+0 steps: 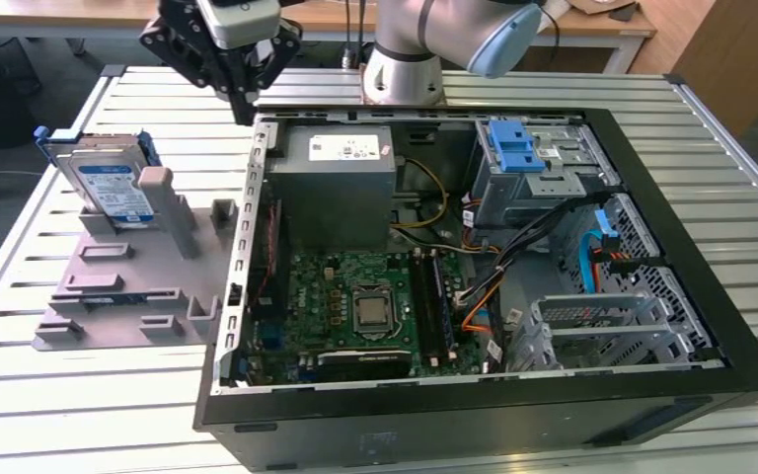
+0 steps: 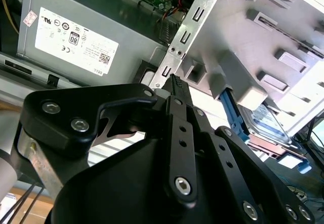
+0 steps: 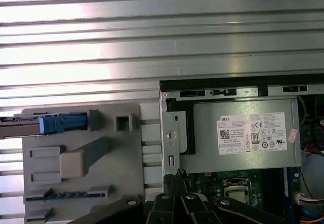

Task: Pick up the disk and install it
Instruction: 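Reach for the disk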

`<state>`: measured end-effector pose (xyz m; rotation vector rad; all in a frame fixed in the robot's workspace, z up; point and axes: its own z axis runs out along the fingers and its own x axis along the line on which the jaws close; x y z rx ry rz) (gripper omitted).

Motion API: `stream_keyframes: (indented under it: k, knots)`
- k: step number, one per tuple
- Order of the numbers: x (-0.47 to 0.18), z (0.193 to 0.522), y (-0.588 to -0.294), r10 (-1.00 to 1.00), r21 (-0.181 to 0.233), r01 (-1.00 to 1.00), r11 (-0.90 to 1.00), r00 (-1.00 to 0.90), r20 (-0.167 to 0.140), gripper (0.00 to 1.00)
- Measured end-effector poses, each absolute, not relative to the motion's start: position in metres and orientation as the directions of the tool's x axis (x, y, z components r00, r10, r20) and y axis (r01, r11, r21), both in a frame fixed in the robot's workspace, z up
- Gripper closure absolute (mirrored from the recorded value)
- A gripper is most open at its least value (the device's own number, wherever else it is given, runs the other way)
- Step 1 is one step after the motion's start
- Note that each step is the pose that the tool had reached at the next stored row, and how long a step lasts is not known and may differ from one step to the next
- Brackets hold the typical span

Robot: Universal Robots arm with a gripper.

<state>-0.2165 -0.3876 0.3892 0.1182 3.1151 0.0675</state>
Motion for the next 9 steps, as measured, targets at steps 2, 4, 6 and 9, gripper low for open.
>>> stream_keyframes:
  k: [2, 4, 6, 9]
  knots:
    - [-0.2171, 0.3891, -0.3876, 0.076, 0.044, 0.075, 0.996, -0.997, -0.022, 0.89]
    - [-0.2176, 0.3891, -0.3876, 0.076, 0.044, 0.075, 0.996, -0.997, -0.022, 0.89]
    - [-0.2181, 0.389, -0.3876, 0.076, 0.044, 0.075, 0.996, -0.997, -0.022, 0.89]
    - [-0.2189, 0.3888, -0.3875, 0.076, 0.044, 0.075, 0.996, -0.997, -0.022, 0.89]
